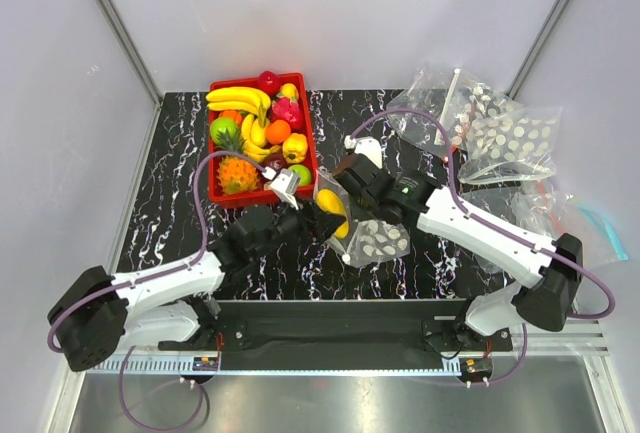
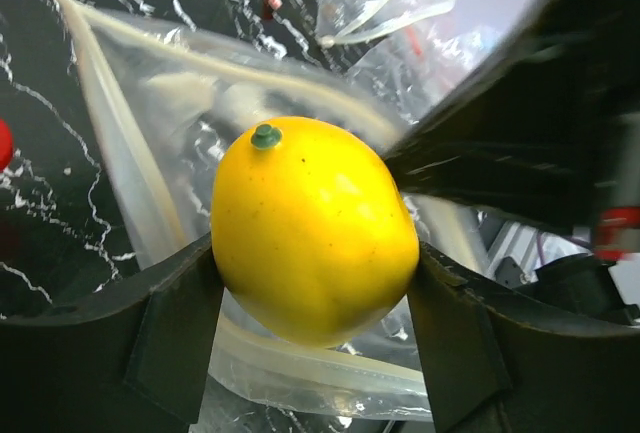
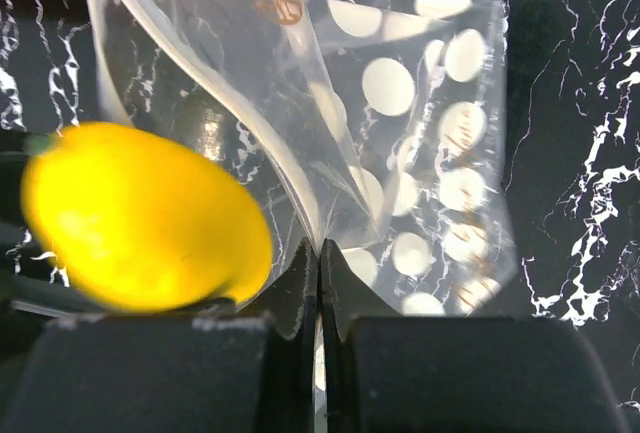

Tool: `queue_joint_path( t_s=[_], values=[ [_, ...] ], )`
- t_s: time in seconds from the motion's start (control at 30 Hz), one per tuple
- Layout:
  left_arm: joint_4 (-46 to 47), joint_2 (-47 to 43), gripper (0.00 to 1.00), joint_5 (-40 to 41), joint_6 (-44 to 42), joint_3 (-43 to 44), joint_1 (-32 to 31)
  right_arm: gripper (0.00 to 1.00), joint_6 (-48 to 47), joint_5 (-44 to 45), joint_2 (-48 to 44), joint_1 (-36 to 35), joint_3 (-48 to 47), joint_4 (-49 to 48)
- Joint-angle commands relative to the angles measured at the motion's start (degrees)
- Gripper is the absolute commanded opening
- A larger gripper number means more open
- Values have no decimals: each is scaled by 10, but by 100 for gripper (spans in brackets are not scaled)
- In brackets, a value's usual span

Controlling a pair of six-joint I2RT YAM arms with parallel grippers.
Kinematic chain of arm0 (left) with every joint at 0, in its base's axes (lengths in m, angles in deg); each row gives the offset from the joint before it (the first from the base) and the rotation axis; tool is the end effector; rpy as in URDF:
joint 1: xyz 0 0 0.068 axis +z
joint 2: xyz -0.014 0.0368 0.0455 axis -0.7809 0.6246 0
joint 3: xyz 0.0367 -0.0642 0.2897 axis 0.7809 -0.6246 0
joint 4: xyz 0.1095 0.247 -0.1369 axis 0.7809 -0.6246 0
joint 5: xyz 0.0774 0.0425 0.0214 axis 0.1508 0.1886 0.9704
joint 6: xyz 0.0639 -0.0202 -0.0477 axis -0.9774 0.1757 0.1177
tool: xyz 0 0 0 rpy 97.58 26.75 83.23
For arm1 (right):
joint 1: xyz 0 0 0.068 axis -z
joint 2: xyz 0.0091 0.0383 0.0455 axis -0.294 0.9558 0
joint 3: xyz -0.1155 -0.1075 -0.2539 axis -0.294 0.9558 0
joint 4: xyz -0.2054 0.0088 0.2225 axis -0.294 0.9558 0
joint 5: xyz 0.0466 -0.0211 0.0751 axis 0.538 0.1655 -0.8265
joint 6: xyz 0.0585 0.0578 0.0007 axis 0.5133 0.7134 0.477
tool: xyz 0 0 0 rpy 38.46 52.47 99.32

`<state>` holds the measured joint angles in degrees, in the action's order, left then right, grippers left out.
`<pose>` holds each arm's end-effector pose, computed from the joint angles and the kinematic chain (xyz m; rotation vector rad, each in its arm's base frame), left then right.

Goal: Place the food in the zip-top bag and seal the zipper
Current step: Place the fake fruit in the zipper food storage bag.

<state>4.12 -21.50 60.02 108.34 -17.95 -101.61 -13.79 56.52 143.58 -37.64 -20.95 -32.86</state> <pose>0.1926 -0.2332 0.2366 0.2815 1.7831 -1.0840 0.2286 0.2721 0.3306 -0.3250 2.4018 0.1318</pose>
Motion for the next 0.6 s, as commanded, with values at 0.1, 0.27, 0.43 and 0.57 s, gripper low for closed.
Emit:
queue_joint_path(
  t_s=[0.1,0.27,0.43,0.57],
  values=[
    [-41,25,99,11,4,58,-11,0,11,31,-40,3,-27,-2],
    [-85,1,99,10,-3,87,-12,0,13,38,-41,4,-18,2],
    [-230,-37,99,32,-17,159,-12,0,18,55,-44,7,-4,7],
    [-401,-27,99,148,-38,257,-2,0,19,63,-51,10,13,5]
  ],
)
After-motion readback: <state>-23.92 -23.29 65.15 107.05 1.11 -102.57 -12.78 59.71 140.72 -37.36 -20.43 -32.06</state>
